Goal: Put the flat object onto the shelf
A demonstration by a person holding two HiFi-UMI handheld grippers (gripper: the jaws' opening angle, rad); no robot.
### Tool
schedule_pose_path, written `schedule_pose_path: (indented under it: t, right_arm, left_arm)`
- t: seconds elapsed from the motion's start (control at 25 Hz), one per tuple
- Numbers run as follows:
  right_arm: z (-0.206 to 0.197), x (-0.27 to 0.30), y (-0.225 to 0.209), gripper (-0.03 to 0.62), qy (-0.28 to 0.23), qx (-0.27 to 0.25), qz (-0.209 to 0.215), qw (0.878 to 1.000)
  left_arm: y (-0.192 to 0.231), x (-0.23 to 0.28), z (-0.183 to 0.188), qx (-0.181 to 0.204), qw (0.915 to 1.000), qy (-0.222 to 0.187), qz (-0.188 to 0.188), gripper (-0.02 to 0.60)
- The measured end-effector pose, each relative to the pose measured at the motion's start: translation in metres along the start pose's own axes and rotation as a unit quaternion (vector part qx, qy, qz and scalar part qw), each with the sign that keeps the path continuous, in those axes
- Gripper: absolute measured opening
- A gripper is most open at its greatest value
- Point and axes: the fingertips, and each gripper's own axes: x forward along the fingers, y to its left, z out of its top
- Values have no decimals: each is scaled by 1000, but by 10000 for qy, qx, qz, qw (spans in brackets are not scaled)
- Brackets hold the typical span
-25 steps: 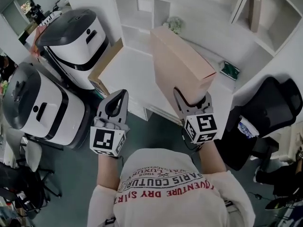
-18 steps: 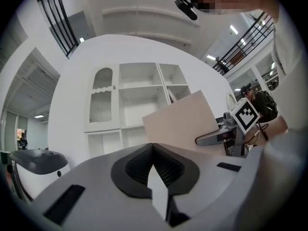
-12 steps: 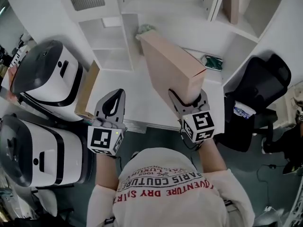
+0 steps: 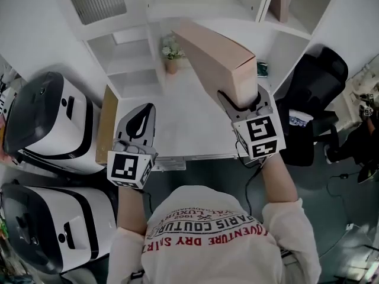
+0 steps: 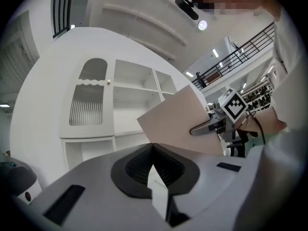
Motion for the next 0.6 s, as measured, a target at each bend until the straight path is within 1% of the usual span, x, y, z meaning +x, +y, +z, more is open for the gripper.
schedule_pose_path:
  t: [0.12, 0.24, 0.32, 0.4, 0.52, 0.6]
  right_arm:
    - [25, 6, -5, 298, 176, -511, -365, 9979]
    - [47, 13, -12, 298, 416, -1253, -717, 9887]
    - [57, 18, -16, 299, 623, -1830, -879, 9772]
    - [67, 25, -19, 299, 819, -2363, -994, 9631]
    - [84, 36, -21, 299, 1052, -2994, -1083, 9421]
    - [95, 43, -21, 298, 1180, -3426, -1139, 9251]
  left_arm:
    - [6, -7, 1, 84, 9997, -57, -241, 11]
    - [7, -16, 1, 69, 9986, -92, -508, 11]
    - [5, -22, -2, 79, 9976, -95, -685, 11]
    - [6, -26, -4, 52, 9968, -98, -788, 11]
    - [15, -27, -4, -10, 9968, -133, -782, 11]
    - [19, -26, -3, -29, 9968, -167, -777, 11]
